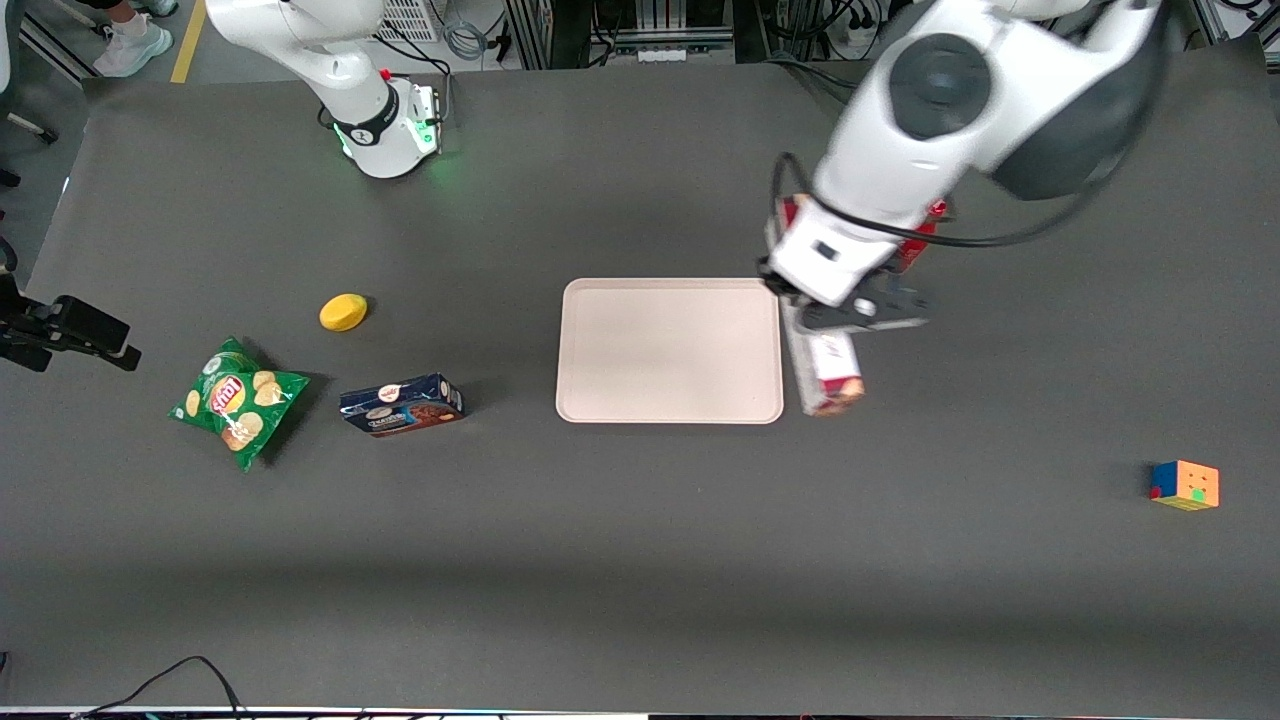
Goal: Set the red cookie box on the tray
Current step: 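Carry the cookie box over the white tray with the left gripper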
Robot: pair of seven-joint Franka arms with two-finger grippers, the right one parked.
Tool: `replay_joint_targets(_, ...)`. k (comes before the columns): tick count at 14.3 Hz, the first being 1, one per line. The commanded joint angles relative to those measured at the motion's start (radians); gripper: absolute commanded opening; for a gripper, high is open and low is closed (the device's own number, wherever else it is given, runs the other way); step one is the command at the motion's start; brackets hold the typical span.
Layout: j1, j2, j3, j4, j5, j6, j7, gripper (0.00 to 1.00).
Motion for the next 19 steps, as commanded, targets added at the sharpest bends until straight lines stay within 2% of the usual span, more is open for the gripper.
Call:
replay_joint_targets(1, -0.027, -0.013, -0.078, -0.150, 0.102, 0.150, -0.109, 0.17)
replay_joint_targets(4, -0.041, 0.001, -0.115, -0.305, 0.195, 0.328, -0.223, 0.17)
replay_joint_targets(6, -0.038, 0.022, -0.111, -0.397, 0.207, 0.440, -0.232, 0.17)
replay_joint_targets(8, -0.036, 0.060, -0.103, -0.448, 0.271, 0.493, -0.237, 0.17)
replay_joint_targets(12, -0.033, 0.190, -0.100, -0.459, 0.421, 0.542, -0.370, 0.17)
replay_joint_targets(16, -0.037, 0.281, -0.071, -0.459, 0.465, 0.619, -0.401, 0.17)
replay_joint_targets(19, -0.039, 0.335, -0.060, -0.457, 0.555, 0.649, -0.451, 0.17)
